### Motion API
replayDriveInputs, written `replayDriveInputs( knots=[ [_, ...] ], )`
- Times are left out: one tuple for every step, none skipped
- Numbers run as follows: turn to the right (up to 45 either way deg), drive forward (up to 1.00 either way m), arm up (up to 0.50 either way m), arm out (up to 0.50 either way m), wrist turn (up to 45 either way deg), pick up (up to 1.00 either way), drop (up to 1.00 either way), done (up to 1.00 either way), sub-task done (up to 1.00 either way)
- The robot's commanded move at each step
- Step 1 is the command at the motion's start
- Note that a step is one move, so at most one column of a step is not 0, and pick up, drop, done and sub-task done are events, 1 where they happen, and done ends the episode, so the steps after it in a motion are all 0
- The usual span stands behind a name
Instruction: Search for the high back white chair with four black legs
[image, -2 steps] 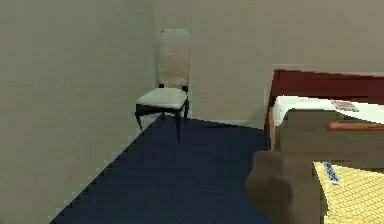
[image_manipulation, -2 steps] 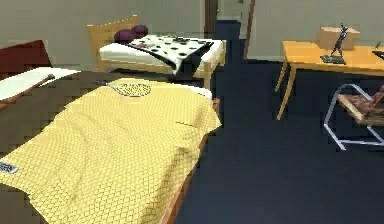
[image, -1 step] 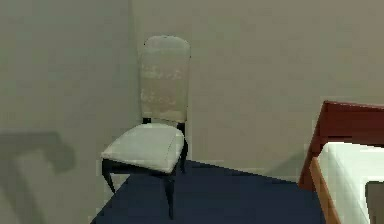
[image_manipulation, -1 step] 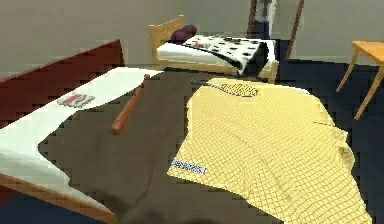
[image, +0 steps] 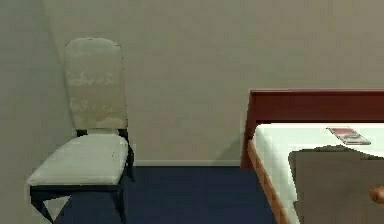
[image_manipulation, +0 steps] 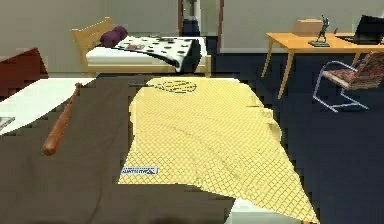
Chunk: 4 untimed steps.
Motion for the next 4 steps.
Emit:
replayDriveInputs(
  knots=[
    [0.0,0.05,0.0,0.0,0.0,0.0,0.0,0.0,0.0],
    [6.0,0.0,0.0,0.0,0.0,0.0,0.0,0.0,0.0],
    [0.0,0.35,0.0,0.0,0.0,0.0,0.0,0.0,0.0],
    [-45.0,0.0,0.0,0.0,0.0,0.0,0.0,0.0,0.0]
  ],
)
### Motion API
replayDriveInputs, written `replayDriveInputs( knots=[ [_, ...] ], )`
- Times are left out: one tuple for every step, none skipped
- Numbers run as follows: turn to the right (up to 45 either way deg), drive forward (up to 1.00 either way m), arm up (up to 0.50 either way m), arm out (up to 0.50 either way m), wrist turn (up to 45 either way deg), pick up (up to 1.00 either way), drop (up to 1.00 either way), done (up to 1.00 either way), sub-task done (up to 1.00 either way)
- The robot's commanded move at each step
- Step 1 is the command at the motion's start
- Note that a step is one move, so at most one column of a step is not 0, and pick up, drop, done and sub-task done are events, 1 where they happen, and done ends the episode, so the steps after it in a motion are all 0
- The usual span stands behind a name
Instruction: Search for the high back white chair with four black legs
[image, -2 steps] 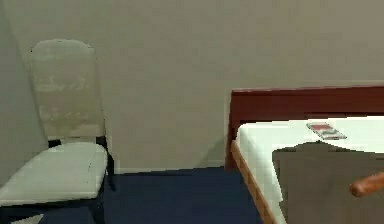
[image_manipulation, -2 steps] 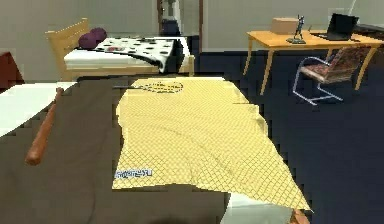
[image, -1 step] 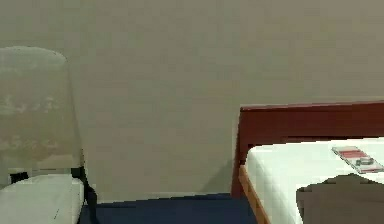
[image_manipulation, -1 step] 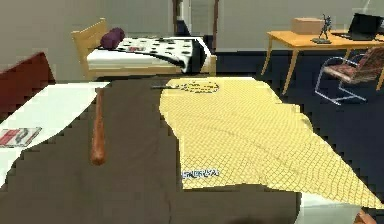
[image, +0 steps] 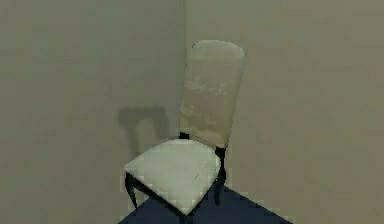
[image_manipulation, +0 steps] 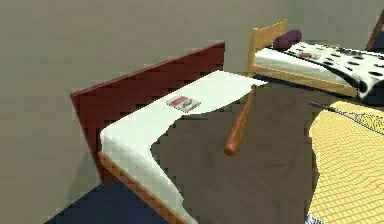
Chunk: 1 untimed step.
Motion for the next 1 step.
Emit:
replayDriveInputs(
  knots=[
    [0.0,0.0,0.0,0.0,0.0,0.0,0.0,1.0,0.0]
  ],
)
